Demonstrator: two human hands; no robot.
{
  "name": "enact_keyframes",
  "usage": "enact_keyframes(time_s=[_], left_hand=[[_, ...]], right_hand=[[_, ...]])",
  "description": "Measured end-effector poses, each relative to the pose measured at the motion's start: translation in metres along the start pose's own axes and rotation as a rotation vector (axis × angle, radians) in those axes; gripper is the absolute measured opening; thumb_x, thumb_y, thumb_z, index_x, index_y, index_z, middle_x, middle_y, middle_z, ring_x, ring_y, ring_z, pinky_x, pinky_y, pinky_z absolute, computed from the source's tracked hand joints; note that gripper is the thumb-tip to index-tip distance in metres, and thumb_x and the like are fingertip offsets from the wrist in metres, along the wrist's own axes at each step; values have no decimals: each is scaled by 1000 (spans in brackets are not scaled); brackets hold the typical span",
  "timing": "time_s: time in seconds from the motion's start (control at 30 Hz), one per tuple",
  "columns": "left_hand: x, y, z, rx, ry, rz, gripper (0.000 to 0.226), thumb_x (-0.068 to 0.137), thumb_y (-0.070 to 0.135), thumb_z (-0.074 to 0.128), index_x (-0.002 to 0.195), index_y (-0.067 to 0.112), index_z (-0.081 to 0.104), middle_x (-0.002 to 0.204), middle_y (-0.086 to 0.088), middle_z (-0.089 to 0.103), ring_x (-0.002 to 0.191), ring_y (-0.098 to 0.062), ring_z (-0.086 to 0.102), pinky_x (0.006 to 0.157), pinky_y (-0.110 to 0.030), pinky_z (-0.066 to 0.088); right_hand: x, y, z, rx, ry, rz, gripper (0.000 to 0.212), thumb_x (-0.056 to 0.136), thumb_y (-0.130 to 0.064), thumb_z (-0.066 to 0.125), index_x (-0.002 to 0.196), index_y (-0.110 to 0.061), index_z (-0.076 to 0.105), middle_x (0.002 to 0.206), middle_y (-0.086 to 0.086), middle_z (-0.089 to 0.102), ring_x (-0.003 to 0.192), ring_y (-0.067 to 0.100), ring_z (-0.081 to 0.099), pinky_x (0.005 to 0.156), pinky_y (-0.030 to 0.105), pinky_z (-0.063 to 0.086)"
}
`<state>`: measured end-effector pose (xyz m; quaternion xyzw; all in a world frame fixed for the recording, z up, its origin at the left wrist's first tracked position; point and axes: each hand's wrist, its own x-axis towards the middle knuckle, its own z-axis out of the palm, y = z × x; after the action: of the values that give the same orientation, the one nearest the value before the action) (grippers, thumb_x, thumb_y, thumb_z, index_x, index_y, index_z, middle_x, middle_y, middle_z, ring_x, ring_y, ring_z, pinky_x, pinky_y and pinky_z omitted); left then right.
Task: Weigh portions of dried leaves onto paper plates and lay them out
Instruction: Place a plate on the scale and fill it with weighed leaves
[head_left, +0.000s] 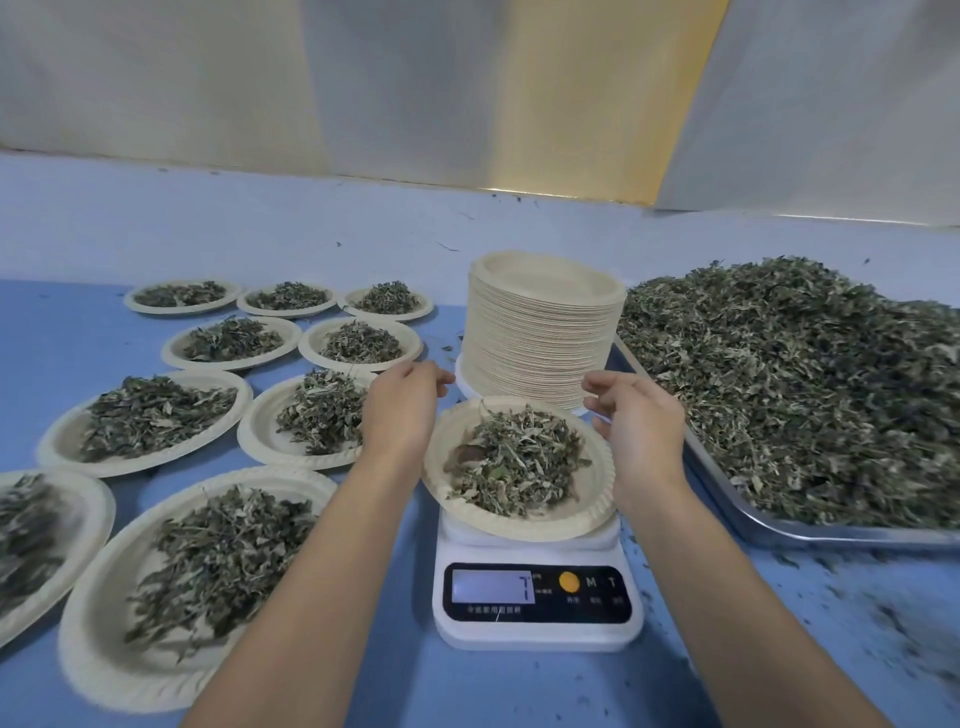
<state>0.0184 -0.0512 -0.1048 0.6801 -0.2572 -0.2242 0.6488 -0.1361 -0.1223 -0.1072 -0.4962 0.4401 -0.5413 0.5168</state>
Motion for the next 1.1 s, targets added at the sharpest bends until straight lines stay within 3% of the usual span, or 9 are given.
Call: enact_keyframes(time_s=[0.1,0.2,0.5,0.6,0.77,0.9,1.0,1.03,1.1], left_hand=[[0,-4,2,-17,-14,-7,17,91,16,48,90,17,65,96,2,63,91,-16,54,82,-30,39],[-2,-7,4,-44,-58,-55,18,92,13,49,84,19,64,106,-1,64,104,-20,56,94,-37,44],[0,6,-8,-53,-12,-83,21,88,6,53,104,9,67,100,-3,64,94,-25,58,87,-41,47],[4,12,-25,-10,-64,-148,16,86,6,58,92,15,70,102,-4,63,99,-27,56,88,-39,46],[20,22,-64,-18,-85,-189,18,86,4,61,84,21,68,114,-12,66,111,-33,58,99,-52,43],[45,26,-100,-108,77,-189,17,86,0,60,82,15,67,109,-13,66,104,-33,61,95,-52,46],[71,25,-132,-173,231,-174,19,87,-3,58,100,7,68,111,-13,65,105,-31,61,95,-49,47],[80,24,-144,-189,288,-167,19,87,-4,57,101,5,67,106,-12,64,102,-27,61,93,-45,48],[96,21,-166,-212,397,-142,13,86,-4,57,92,5,64,94,-12,60,92,-24,58,83,-41,49]], right_hand=[[2,3,-1,-56,-6,6,34,86,3,42,76,-17,67,85,-4,67,83,12,59,73,24,44],[1,4,-1,-61,-17,22,33,85,4,41,77,-14,68,90,0,69,90,15,62,75,26,44],[-8,-11,9,99,-43,-7,36,80,11,37,73,-9,66,84,6,69,83,18,68,83,32,52],[-11,-15,25,92,-64,-31,35,80,10,38,71,-9,67,80,6,69,82,19,68,88,37,53],[-15,-23,61,117,-102,-43,36,78,8,40,65,-12,67,77,4,69,85,21,66,89,41,51],[-21,-25,102,-6,-185,-40,30,82,3,44,84,-14,68,91,2,68,88,17,60,85,34,48],[-33,-22,137,-122,-339,-13,17,87,-4,51,89,-15,63,71,-9,57,68,13,51,64,24,43],[-38,-20,149,-143,-413,26,13,89,-7,52,87,-14,61,70,-9,55,67,14,50,62,24,43],[-49,-15,176,-106,-570,188,8,93,-10,52,94,-10,60,90,3,61,86,23,59,73,31,53]])
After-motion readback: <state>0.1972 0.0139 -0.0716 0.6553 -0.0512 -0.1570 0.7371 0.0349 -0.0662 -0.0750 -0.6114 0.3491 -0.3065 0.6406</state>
